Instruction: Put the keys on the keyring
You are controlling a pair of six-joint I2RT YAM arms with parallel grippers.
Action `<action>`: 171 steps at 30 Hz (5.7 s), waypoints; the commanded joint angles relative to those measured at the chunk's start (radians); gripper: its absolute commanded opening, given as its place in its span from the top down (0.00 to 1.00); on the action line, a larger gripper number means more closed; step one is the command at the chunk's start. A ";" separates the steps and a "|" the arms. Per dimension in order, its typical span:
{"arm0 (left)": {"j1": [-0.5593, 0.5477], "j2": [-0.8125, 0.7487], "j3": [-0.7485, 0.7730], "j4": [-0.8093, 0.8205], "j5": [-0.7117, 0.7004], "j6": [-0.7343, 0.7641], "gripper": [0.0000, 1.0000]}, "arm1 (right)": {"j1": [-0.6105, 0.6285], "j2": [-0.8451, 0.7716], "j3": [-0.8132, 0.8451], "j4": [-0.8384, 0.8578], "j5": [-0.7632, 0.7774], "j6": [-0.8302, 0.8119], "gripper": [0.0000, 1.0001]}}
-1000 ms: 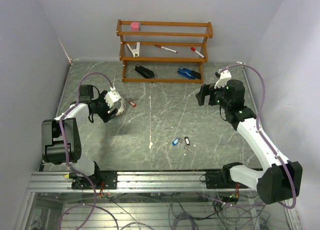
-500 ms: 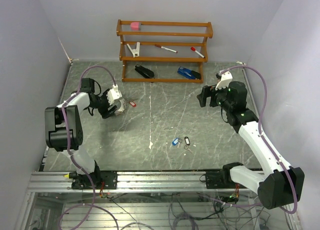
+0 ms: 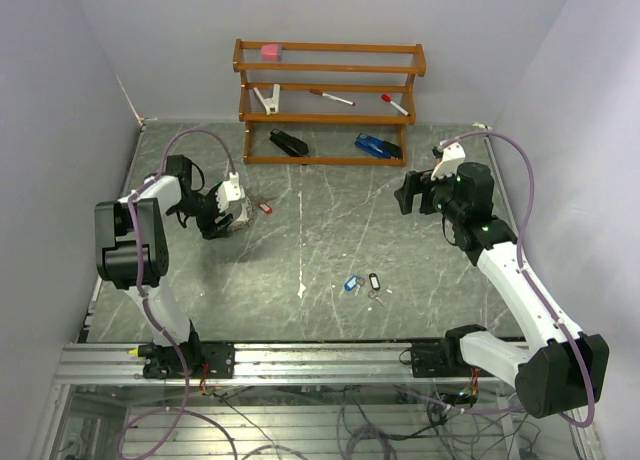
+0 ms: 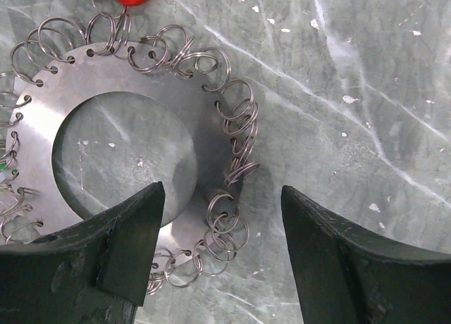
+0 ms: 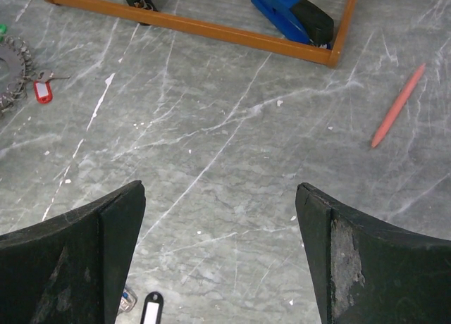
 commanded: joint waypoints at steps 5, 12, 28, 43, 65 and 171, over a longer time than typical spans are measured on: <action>-0.040 0.042 0.060 -0.052 0.020 0.047 0.25 | 0.001 0.004 0.026 0.007 0.001 0.018 0.15; -0.080 0.067 0.094 -0.079 0.012 0.033 0.53 | -0.001 0.019 0.038 -0.005 -0.005 0.029 0.26; -0.051 0.048 0.071 -0.077 -0.103 0.055 0.58 | 0.000 0.036 0.057 -0.014 -0.038 0.033 0.28; -0.048 -0.096 0.215 -0.307 -0.016 0.072 0.93 | 0.004 -0.053 0.052 0.024 -0.107 -0.033 0.36; -0.264 -0.194 0.571 -0.810 0.224 0.077 0.93 | 0.302 0.201 0.186 0.197 -0.623 0.051 0.37; -0.457 -0.490 0.430 -0.443 0.245 -0.349 0.63 | 0.645 0.340 0.264 0.231 -0.230 -0.029 1.00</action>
